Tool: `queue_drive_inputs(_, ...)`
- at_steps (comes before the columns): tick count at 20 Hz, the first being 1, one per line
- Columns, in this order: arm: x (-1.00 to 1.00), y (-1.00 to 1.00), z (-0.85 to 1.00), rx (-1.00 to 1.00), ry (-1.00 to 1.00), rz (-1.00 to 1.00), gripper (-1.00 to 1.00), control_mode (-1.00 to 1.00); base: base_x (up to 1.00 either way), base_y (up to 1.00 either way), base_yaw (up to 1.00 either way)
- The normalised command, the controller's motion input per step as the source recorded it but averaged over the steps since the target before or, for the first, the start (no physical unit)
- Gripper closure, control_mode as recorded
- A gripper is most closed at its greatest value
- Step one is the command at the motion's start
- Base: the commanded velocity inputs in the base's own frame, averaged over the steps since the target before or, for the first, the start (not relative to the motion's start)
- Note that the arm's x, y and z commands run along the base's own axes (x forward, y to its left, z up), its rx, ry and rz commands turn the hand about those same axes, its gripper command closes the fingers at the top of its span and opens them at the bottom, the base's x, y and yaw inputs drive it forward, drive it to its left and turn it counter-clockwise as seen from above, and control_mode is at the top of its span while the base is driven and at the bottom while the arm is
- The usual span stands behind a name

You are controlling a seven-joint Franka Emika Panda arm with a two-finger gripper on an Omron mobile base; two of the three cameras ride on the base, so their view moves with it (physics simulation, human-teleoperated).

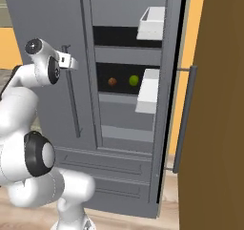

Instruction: Open the fridge, remove the pear, lime, and steak, and place them on any counter.

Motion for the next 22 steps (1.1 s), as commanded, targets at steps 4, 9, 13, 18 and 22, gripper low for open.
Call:
queue_drive_inputs(4, -0.67, 0.87, -0.14, 0.0, -0.12, 0.03, 1.0, -1.0, 0.0, 0.0, 0.0)
queue_drive_inputs(9, -1.0, 0.81, 0.0, 0.0, -0.02, 0.09, 1.0, -1.0, 0.0, 0.0, 0.0)
queue_drive_inputs(13, -1.0, 1.0, 0.03, 0.0, 0.01, 0.14, 1.0, -1.0, 0.0, 0.0, 0.0)
queue_drive_inputs(18, -1.0, 1.0, 0.07, 0.0, 0.05, 0.16, 1.0, -1.0, 0.0, 0.0, 0.0)
queue_drive_inputs(22, -1.0, 0.64, 0.1, 0.0, 0.05, 0.14, -1.0, -1.0, 0.0, 0.0, 0.0)
